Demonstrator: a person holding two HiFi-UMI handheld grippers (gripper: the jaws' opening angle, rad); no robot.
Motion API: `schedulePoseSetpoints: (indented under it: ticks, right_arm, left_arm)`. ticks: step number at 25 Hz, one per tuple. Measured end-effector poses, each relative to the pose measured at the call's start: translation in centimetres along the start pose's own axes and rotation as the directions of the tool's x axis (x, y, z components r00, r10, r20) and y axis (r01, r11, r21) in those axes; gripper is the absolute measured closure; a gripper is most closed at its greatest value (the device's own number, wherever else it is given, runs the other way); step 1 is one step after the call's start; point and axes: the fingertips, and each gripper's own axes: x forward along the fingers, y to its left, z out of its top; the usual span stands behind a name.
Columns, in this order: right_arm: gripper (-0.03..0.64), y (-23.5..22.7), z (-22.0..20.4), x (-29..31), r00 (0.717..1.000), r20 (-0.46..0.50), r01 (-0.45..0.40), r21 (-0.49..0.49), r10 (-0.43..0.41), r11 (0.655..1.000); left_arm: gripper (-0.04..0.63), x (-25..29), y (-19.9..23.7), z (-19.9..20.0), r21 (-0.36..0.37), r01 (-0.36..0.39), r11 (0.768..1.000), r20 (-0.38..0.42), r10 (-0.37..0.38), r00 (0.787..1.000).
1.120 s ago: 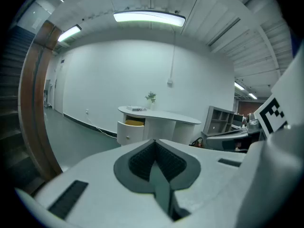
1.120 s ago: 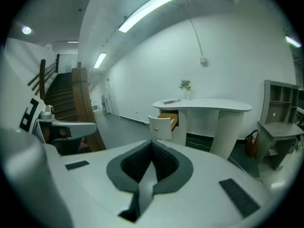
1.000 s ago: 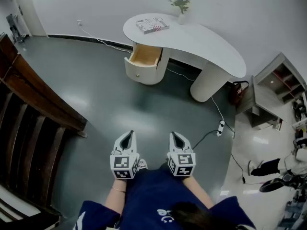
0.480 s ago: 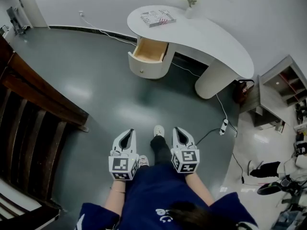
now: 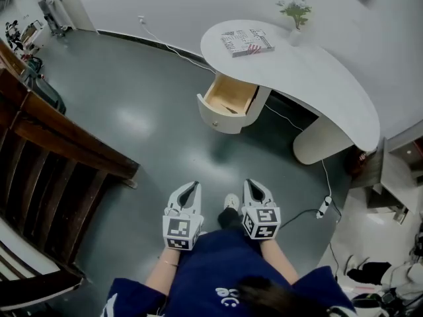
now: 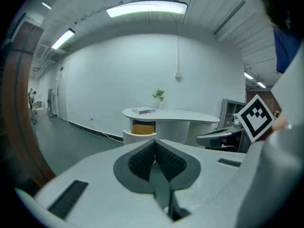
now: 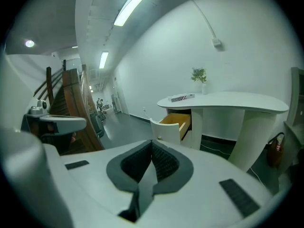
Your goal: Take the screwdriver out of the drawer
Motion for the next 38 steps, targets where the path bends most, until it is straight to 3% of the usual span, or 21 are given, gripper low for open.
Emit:
schedulePoseSetpoints:
  ticks: [5, 10, 25, 29, 34, 38]
  right_arm:
    - [0.609, -3.2, 3.1, 4.8, 0.997, 0.0, -0.08, -0.035, 0.08, 0.996]
    - [0.61, -6.7, 5.1, 7.8, 0.99, -0.029, -0.14, -0.046, 0.139, 0.989]
    - [0.609, -11.5, 8.0, 13.0, 0.993, -0.014, -0.118, 0.002, 0.118, 0.993]
    - [0.609, -12.0, 9.4, 15.4, 0.995, 0.006, -0.099, 0.024, 0.099, 0.995]
    - [0.609, -11.2, 11.0, 19.3, 0.993, -0.04, -0.113, 0.026, 0.114, 0.993]
    - [0.609, -11.3, 12.1, 22.9, 0.995, -0.072, -0.066, 0.034, 0.068, 0.997]
  left_arm:
    - [0.591, 6.3, 0.3, 3.5, -0.048, -0.031, 0.998, 0.03, 0.032, 0.999]
    - [0.591, 11.3, -1.9, 5.9, -0.059, 0.001, 0.998, 0.043, 0.002, 0.999]
    - [0.591, 19.1, 1.1, 5.7, -0.104, -0.039, 0.994, -0.034, 0.035, 0.999]
    - [0.591, 22.1, 3.2, 6.6, -0.104, -0.02, 0.994, -0.036, 0.016, 0.999]
    - [0.591, 25.7, 6.3, 8.4, -0.087, 0.015, 0.996, -0.04, -0.019, 0.999]
    - [0.591, 29.0, 9.1, 8.8, -0.089, 0.058, 0.994, -0.064, -0.064, 0.996]
